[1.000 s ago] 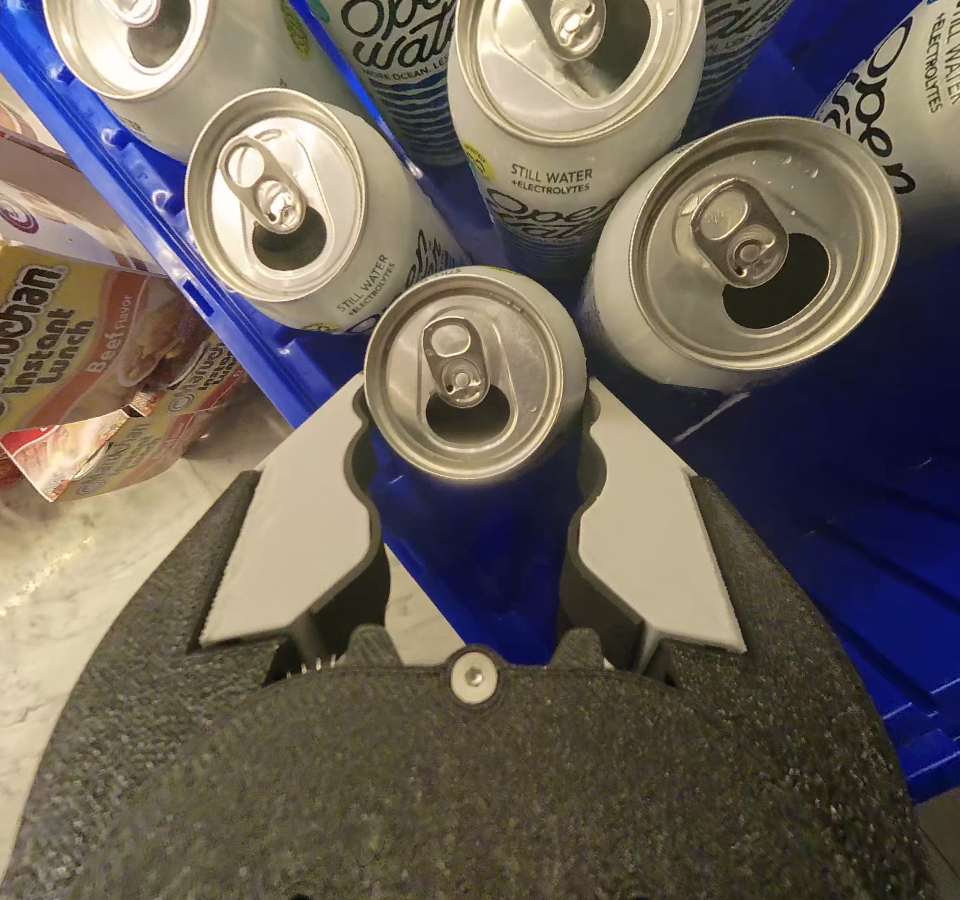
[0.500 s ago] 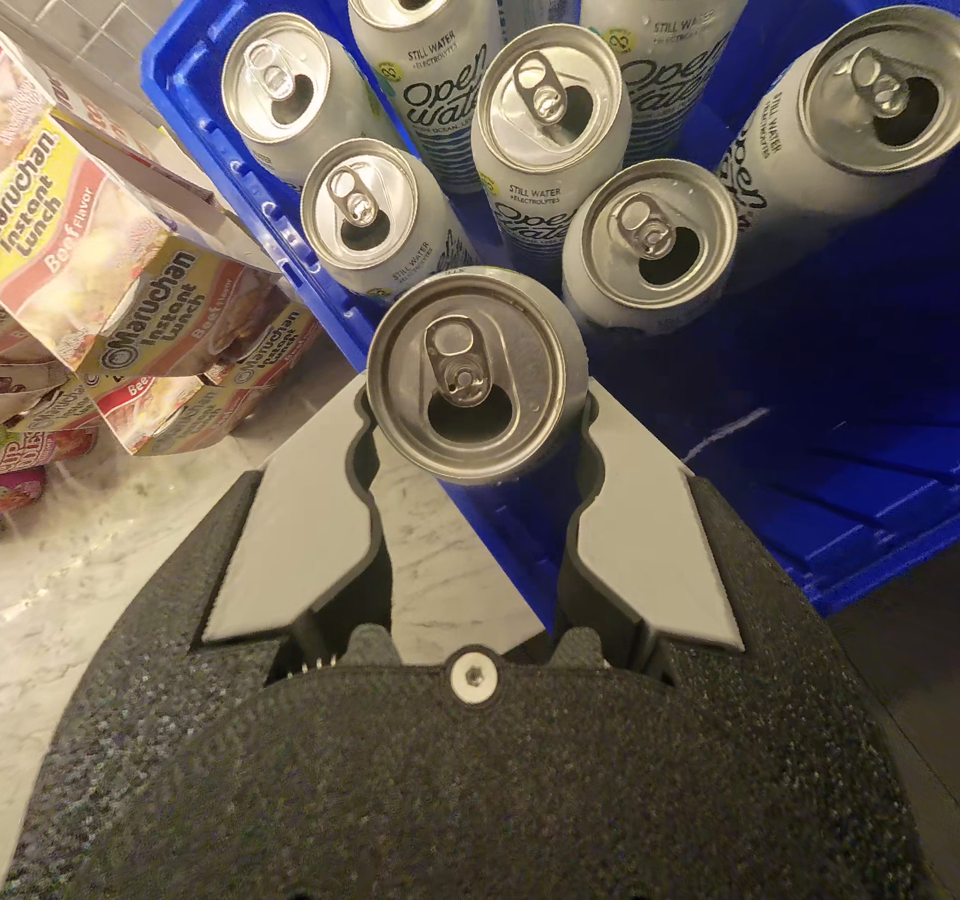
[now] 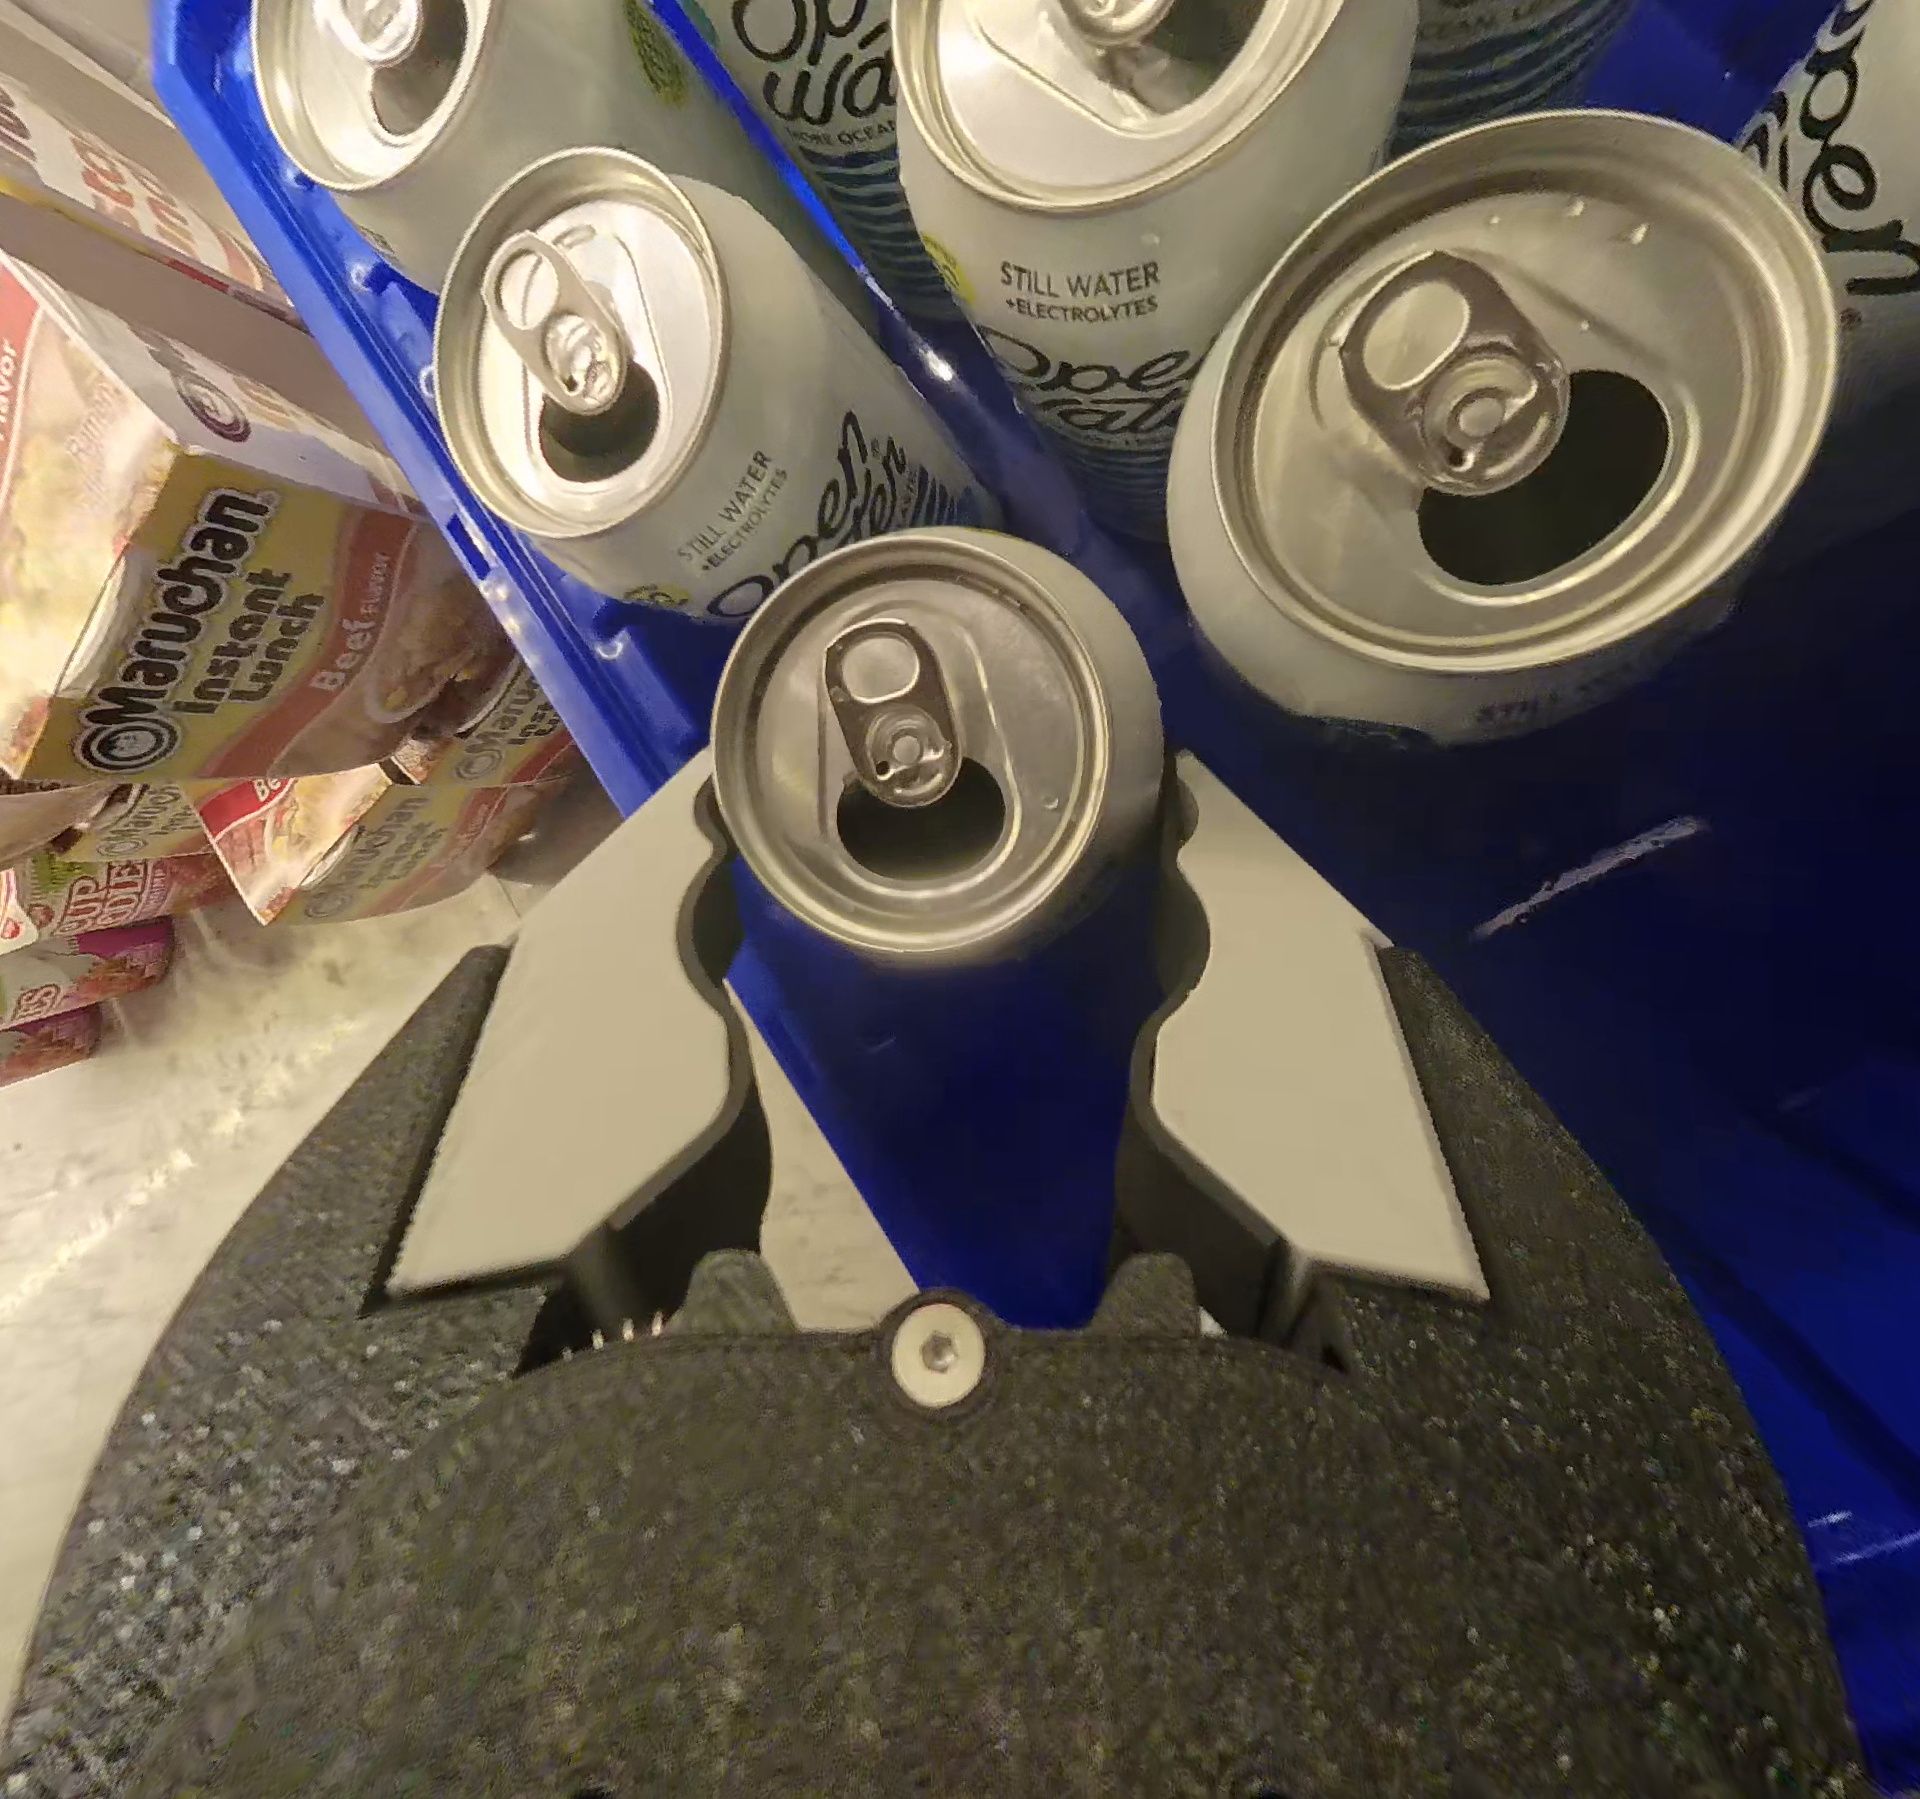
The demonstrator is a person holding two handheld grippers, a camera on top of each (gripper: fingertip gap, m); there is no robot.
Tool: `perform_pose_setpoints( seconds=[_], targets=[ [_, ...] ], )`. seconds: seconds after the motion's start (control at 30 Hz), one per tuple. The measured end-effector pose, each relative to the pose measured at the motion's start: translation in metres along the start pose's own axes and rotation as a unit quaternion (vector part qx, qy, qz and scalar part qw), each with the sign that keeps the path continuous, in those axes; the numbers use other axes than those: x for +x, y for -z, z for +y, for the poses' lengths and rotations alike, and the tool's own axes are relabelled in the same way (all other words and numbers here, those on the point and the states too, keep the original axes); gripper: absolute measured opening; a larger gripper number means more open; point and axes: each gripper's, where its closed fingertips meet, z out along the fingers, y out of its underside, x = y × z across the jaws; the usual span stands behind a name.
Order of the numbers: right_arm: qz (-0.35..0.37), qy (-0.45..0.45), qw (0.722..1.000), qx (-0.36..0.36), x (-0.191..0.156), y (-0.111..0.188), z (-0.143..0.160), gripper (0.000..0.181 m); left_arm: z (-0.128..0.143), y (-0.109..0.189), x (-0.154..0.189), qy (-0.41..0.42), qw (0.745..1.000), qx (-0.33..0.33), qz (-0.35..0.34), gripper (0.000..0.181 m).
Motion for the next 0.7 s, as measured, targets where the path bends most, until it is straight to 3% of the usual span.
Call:
perform_pose_setpoints(
  seconds=[0.27, 0.5, 0.7],
  targets=[
    [0.004, -0.006, 1.0, -0.001, 0.0, 0.003, 0.003, 0.076, 0.007, 0.006, 0.011, 0.014, 0.999, -0.001, 0.031, 0.079],
    [0.017, -0.013, 1.0, -0.002, 0.006, 0.007, 0.005, 0.076, 0.046, 0.046, 0.04, -0.039, 0.995, -0.065, 0.062, 0.08],
    [0.011, -0.005, 1.0, -0.004, 0.007, 0.001, 0.002, 0.075, 0.063, 0.056, 0.05, -0.045, 0.994, -0.087, 0.052, 0.08]
  ],
)
